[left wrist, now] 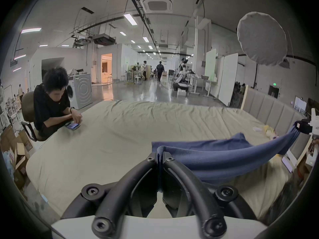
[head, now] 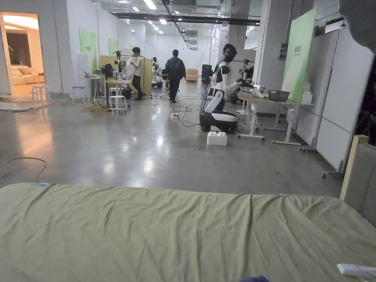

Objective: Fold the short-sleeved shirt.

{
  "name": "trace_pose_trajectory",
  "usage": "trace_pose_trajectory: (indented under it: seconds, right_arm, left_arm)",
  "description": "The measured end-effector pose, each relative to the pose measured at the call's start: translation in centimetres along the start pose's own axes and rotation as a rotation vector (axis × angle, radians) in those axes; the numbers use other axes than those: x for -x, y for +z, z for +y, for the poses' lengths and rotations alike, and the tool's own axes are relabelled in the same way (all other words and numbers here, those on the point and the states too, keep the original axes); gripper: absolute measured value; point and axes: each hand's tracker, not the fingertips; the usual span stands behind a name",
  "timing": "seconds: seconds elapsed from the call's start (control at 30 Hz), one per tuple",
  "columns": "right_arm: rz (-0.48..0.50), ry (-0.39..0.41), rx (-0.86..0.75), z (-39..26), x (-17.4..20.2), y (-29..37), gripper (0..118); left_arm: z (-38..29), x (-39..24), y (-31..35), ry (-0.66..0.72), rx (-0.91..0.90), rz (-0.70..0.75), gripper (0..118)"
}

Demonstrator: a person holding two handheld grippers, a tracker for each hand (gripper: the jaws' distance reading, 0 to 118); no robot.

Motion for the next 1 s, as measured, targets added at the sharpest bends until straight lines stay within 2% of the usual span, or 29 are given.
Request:
trace_pose_trajectory:
  seconds: [0.23, 0.3, 0.47, 0.6, 0.8, 1.0]
  right_arm:
    - [0.008, 0.013, 0.137, -4.8, 1.4, 3.0, 2]
    - [0.011, -0.016, 0.200, -6.2, 1.7, 3.8, 2]
    - [0.038, 0.003, 0.262, -8.3, 2.5, 5.0, 2]
    - [0.053, 0.016, 0.312, -9.9, 3.5, 3.7, 2]
    - [0.074, 0.007, 0.407, -12.5, 4.3, -0.1, 2]
    - [0.101, 0.062, 0.503, -14.0, 4.9, -1.0, 3]
  left_arm:
    - [-5.5, -0.2, 3.0, -0.023, 0.090, 0.017, 4]
    - [-6.6, -0.6, 4.0, -0.008, 0.112, 0.016, 4]
    - [-8.2, -1.3, 4.8, -0.027, 0.161, 0.038, 4]
    - [-8.2, -2.8, 4.3, -0.002, 0.249, 0.037, 4]
    - [-10.8, -2.3, 1.1, -0.039, 0.413, 0.031, 4]
    - [-12.1, -2.1, 2.0, -0.024, 0.465, 0.036, 4]
